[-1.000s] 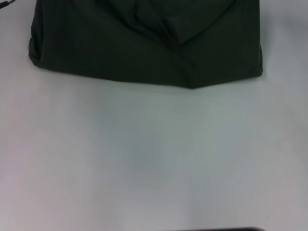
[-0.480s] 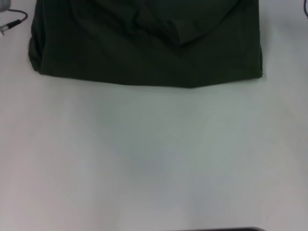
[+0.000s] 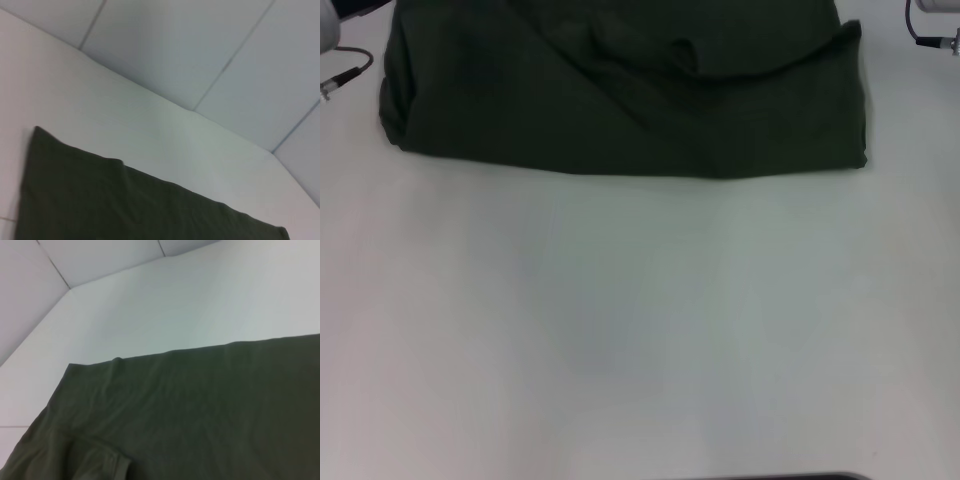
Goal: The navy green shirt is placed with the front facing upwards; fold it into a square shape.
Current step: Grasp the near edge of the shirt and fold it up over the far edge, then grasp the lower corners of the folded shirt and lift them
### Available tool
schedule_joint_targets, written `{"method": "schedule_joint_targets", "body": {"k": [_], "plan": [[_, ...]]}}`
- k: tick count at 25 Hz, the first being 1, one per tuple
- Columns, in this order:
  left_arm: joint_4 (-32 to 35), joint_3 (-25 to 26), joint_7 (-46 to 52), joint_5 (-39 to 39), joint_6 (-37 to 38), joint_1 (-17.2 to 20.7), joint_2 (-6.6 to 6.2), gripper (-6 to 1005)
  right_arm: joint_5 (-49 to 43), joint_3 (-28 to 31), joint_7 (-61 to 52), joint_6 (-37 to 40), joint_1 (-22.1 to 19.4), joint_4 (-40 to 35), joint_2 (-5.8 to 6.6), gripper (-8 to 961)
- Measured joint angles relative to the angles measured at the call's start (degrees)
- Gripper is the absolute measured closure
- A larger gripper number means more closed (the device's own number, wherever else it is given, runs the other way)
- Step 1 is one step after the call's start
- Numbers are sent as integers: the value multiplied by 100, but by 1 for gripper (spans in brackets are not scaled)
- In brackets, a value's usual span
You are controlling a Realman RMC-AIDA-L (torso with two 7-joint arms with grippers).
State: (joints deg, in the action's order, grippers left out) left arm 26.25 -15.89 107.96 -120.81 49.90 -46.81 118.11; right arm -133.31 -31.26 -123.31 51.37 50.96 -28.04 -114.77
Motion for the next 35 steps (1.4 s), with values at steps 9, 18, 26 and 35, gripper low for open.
{"method": "schedule_joint_targets", "body": {"k": [9,18,26,35], "plan": [[328,-62,-20,125,212,229,153,258,502,13,157,266,-165,-65,63,318],[875,-597,300,84,1611,668,48,103,1682,3,1007,1842,-1208,-425,177,283],[1305,-874,416,108,2441,1112,182,85,1426,-32,822,2842,-1956,-453,524,287],[1422,-882,371,114,2998,1359,277,88,637,-56,207,3233,-2019,-473,735,296]]}}
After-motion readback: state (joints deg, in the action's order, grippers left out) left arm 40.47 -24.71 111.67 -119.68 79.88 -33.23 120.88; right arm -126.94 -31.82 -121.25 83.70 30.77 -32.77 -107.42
